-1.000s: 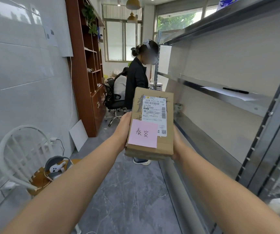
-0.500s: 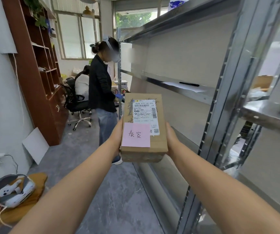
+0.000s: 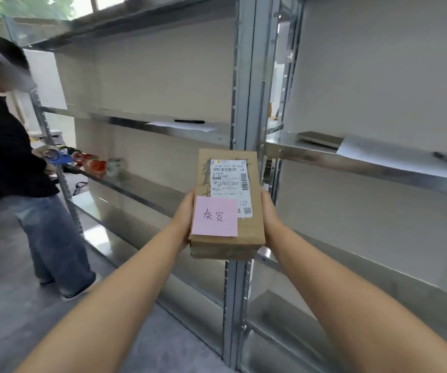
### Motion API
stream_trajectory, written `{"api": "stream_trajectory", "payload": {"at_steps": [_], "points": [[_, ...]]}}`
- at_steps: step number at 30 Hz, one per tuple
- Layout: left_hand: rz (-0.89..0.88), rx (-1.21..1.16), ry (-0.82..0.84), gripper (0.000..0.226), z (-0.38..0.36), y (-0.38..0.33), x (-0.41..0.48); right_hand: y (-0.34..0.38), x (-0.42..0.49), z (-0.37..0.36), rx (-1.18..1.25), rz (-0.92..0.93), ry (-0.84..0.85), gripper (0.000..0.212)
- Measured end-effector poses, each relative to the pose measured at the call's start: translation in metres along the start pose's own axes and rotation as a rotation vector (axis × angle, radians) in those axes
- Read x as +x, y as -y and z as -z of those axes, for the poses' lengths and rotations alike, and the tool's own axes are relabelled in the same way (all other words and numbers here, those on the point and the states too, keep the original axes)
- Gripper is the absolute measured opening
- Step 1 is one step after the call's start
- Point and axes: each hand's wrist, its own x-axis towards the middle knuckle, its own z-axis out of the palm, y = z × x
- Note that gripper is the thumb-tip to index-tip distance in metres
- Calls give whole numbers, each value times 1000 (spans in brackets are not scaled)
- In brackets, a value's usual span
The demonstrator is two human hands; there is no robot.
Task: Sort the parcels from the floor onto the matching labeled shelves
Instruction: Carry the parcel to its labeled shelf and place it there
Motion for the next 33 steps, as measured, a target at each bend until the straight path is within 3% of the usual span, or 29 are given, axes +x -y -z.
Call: {"api": "stream_trajectory", "payload": {"at_steps": [8, 16, 33], "points": [[43, 46, 221, 41, -78, 16, -18, 26, -45, 67, 82, 56, -189, 43], [101, 44, 291, 39, -159, 43, -40, 44, -112, 144, 118, 57, -258, 45], [238, 81, 744, 43, -357, 118, -107, 97, -273, 298, 116, 215, -722, 42]]}}
